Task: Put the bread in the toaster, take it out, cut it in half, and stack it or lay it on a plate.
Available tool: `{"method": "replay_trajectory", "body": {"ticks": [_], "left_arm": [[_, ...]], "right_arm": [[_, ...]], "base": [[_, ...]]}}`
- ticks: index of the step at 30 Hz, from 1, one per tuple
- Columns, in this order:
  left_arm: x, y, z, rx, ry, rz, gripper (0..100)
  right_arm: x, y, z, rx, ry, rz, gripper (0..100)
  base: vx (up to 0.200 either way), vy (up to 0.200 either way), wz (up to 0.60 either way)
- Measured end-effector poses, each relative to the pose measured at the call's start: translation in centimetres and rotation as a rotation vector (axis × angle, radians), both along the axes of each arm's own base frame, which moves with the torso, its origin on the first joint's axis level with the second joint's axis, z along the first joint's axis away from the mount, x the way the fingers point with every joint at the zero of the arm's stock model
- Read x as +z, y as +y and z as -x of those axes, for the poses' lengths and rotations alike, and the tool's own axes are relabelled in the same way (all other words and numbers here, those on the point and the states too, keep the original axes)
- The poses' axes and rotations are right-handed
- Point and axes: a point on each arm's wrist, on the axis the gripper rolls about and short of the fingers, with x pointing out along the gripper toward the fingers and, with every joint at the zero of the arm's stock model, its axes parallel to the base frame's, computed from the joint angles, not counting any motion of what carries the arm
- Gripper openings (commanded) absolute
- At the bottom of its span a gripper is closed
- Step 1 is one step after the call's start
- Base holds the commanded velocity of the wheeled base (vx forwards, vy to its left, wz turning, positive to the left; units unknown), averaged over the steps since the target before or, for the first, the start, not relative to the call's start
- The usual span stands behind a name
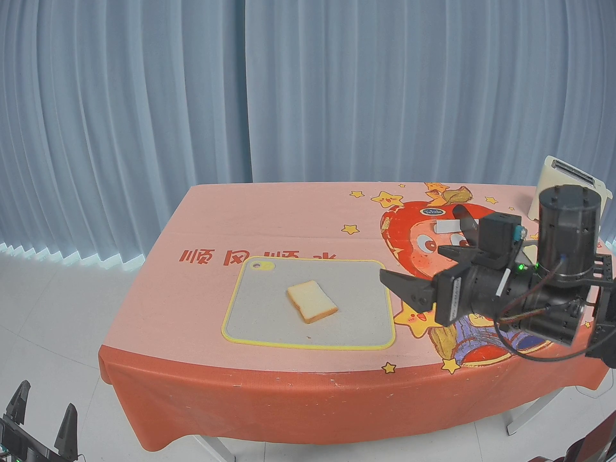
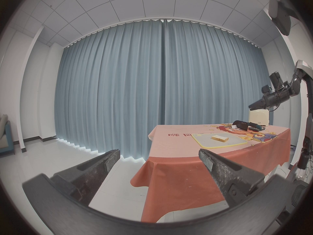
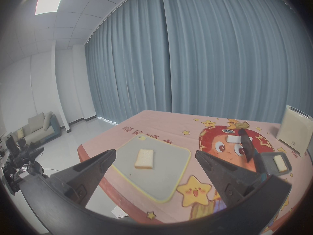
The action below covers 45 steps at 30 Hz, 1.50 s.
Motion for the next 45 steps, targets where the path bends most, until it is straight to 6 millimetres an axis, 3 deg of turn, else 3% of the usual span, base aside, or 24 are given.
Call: {"method": "replay_trajectory", "body": {"ticks": [6,17,35,45], "left_arm": [[0.0,0.0,0.0,0.000,0.000,0.000,100],[0.0,0.0,0.0,0.000,0.000,-0.001,100],[0.0,0.0,0.0,0.000,0.000,0.000,100],[0.0,0.0,0.0,0.000,0.000,0.000,100]], "right_arm": [[0.3,2.5,-2.0,0.001,0.002,0.011,100],[0.2,5.9,-3.5,0.024,0.070,0.087,100],[-2.2,8.0,-5.3,0.025,0.113,0.130,100],[-4.2,11.1,-6.0,0.065,0.140,0.162,100]], "base": [[0.000,0.000,0.00],[0.000,0.000,0.00],[0.000,0.000,0.00],[0.000,0.000,0.00]]}}
